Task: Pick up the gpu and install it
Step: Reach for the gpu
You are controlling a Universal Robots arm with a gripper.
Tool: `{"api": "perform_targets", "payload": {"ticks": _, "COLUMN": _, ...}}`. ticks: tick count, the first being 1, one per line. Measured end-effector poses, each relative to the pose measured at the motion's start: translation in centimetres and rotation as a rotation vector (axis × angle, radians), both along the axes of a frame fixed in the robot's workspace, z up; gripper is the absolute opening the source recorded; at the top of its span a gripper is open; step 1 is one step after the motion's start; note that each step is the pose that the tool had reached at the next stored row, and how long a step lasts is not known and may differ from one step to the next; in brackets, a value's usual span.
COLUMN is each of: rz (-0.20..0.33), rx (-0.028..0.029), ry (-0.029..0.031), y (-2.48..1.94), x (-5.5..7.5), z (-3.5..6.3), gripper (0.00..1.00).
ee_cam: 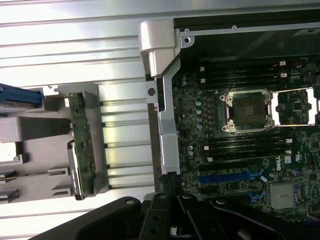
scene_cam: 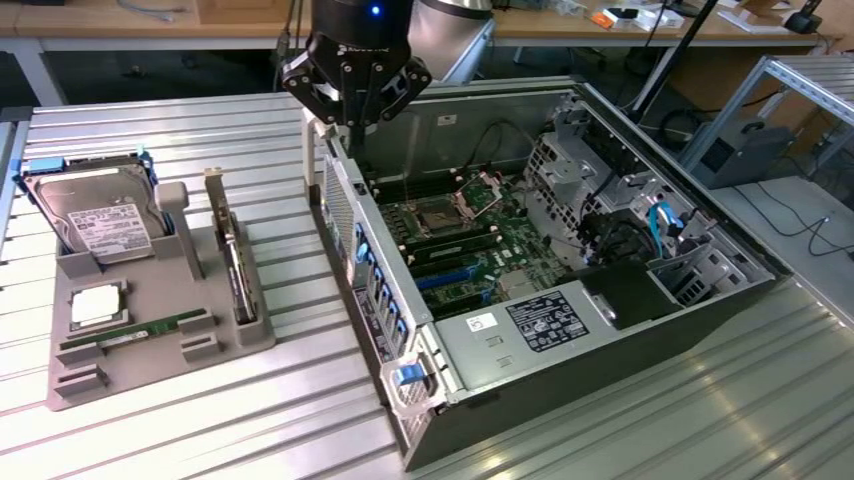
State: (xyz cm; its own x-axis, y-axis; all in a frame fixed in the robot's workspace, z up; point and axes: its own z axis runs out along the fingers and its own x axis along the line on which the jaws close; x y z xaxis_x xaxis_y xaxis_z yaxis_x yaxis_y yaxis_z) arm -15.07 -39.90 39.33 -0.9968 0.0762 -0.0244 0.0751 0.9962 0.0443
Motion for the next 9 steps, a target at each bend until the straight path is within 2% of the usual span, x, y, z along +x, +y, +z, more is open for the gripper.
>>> {"api": "perform_targets", "payload": {"ticks": 9, "rz": 0.000, "rx": 0.0000, "ry": 0.0000, "y": 0.00, "x": -0.60, "z": 0.00, "gripper": 0.11}}
